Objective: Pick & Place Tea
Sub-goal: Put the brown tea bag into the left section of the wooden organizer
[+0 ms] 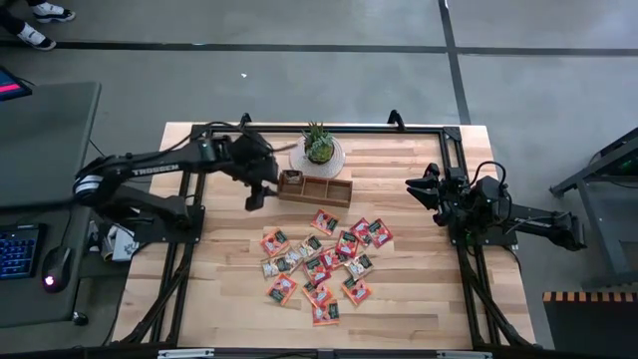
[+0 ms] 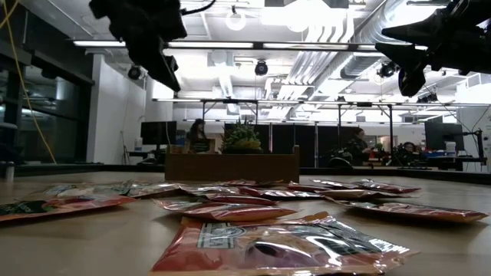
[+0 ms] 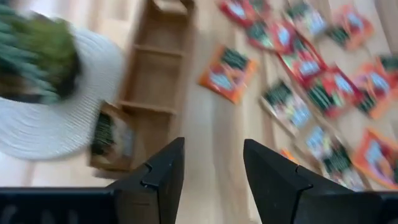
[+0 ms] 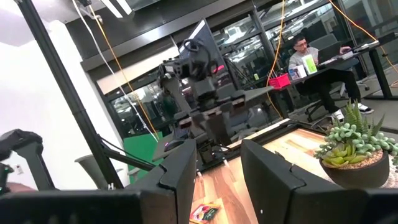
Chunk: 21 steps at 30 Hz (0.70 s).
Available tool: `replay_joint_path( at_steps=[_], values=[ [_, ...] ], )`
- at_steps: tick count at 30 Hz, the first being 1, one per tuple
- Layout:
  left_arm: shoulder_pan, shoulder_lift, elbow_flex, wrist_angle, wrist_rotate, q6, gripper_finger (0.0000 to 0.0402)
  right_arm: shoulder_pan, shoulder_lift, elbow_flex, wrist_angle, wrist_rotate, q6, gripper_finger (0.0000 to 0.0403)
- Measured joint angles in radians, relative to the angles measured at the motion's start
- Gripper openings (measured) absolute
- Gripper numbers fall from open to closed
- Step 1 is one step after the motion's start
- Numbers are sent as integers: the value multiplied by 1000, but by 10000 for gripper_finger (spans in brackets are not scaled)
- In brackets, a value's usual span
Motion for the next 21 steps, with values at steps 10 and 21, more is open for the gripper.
replay_joint_path(
  at_steps=[10, 21],
  values=[
    [-105, 145, 71, -150, 89, -126, 163, 0, 0, 0, 0, 0, 0, 124],
    [-212, 248, 69, -119, 202, -338, 163, 0, 0, 0, 0, 0, 0, 124]
  ],
)
